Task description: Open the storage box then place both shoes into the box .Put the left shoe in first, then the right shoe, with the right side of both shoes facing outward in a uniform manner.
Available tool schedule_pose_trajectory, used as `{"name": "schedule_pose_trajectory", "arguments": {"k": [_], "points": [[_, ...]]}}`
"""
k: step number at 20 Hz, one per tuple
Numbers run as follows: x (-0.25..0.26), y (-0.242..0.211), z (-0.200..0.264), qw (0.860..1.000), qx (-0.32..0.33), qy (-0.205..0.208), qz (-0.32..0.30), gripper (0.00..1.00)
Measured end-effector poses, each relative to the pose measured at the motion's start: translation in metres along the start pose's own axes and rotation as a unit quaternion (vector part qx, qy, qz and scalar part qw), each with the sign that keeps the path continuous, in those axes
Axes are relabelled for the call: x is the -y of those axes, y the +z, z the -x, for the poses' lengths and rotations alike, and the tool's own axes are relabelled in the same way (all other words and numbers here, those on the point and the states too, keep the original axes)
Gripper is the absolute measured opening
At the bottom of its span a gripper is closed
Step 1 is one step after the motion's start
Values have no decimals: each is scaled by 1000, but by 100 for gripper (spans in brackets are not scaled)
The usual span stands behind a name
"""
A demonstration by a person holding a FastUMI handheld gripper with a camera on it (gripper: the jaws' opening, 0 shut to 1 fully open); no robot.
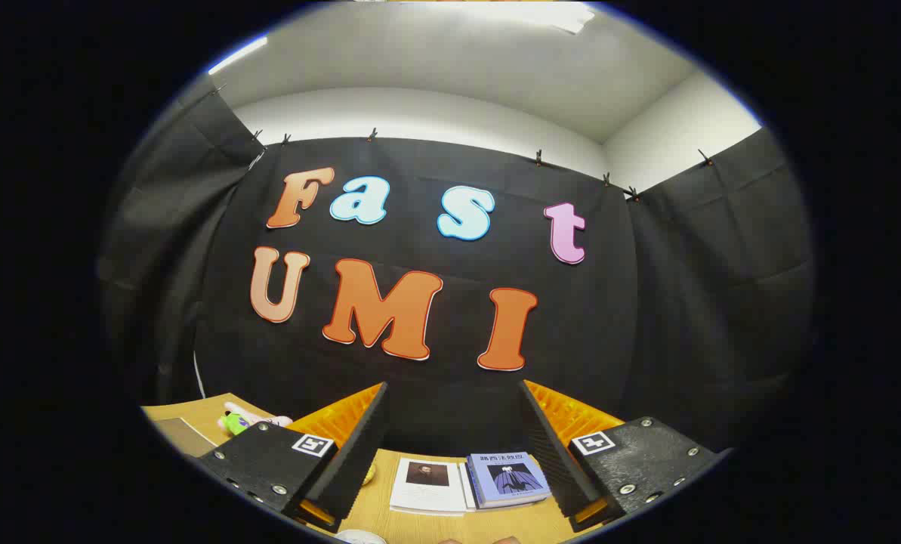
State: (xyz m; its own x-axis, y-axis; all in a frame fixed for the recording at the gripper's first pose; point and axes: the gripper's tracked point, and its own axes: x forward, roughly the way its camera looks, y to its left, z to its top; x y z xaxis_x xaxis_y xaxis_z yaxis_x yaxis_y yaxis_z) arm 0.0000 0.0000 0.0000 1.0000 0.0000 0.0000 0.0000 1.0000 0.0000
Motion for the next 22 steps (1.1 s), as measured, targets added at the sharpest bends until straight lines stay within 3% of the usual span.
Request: {"name": "schedule_pose_trajectory", "arguments": {"k": [13, 22], "points": [[-9, -12, -2, 999, -18, 26, -12, 99], [-12, 15, -2, 999, -16, 35, -36, 99]]}}
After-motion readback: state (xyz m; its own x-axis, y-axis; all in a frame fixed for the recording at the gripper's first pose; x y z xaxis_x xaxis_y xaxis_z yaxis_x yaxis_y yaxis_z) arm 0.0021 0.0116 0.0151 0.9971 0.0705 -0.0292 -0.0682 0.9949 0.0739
